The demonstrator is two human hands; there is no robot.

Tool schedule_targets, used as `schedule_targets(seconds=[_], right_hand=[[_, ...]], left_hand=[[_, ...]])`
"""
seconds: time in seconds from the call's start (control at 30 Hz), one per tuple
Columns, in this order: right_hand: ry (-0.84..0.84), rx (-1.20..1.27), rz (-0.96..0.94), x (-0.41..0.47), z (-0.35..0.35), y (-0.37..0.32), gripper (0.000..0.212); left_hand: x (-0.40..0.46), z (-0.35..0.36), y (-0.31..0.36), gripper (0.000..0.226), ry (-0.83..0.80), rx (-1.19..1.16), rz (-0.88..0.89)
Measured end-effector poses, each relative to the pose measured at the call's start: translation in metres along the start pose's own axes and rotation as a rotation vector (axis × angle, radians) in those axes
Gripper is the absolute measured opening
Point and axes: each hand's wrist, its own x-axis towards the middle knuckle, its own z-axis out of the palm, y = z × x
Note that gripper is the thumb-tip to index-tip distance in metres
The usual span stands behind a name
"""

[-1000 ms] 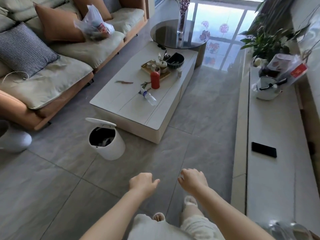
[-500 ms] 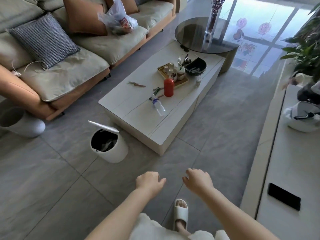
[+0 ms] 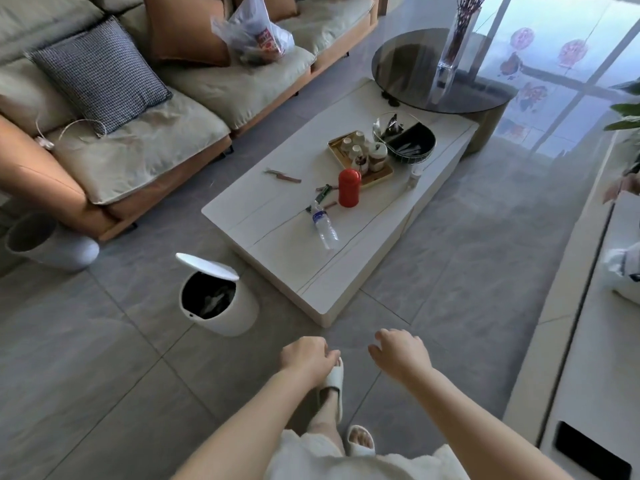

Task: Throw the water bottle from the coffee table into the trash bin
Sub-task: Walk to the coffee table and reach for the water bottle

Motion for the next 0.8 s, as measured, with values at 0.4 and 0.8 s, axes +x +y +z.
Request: schedule_targets(seconds=[0.4, 0.8], right_hand=[[0.007, -0.001, 0.051, 0.083, -0.058, -0.033, 0.031], [-0.009, -0.052, -0.019, 0.163, -0.122, -0.052, 0.031]], left_hand=[[0.093, -0.079, -0.017, 0.043, 0.013, 0.006, 0.052], [0.150, -0.129, -0.024, 0.044, 0.037, -0.116, -0.018]])
